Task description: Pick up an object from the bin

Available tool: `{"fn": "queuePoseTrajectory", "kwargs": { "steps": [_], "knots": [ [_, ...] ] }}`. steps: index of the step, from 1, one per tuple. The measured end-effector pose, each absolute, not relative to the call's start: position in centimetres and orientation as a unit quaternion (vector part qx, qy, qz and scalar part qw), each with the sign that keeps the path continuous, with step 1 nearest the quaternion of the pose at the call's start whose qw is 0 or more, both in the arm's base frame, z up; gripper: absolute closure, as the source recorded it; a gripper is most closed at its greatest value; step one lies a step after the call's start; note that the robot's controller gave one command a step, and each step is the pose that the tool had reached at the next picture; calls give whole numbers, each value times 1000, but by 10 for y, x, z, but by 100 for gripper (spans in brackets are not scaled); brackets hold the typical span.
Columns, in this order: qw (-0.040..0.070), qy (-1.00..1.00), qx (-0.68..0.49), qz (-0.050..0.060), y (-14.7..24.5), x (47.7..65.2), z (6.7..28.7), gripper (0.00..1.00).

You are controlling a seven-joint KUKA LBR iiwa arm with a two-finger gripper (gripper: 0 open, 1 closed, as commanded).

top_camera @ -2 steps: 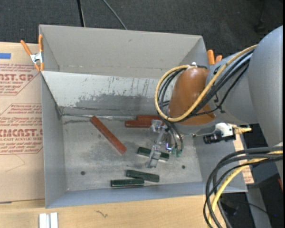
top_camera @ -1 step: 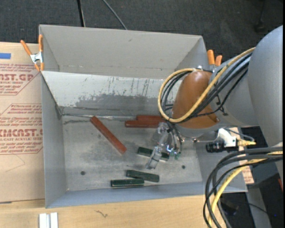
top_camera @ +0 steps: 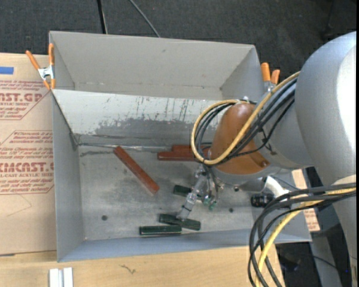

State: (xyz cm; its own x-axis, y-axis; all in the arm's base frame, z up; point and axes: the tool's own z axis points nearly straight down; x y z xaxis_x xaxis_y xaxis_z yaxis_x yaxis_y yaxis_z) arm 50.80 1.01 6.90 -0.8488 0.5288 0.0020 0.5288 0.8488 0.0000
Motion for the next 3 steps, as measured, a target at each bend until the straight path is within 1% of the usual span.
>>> {"fn": "queuePoseTrajectory", "kwargs": {
  "steps": [1, 2, 3],
  "knots": [
    [0, -961, -275, 0, 10, 508, 69, 0],
    [0, -961, -275, 0, 10, 508, 70, 100],
    [0, -962, -275, 0, 11, 508, 84, 100]
  ]
}}
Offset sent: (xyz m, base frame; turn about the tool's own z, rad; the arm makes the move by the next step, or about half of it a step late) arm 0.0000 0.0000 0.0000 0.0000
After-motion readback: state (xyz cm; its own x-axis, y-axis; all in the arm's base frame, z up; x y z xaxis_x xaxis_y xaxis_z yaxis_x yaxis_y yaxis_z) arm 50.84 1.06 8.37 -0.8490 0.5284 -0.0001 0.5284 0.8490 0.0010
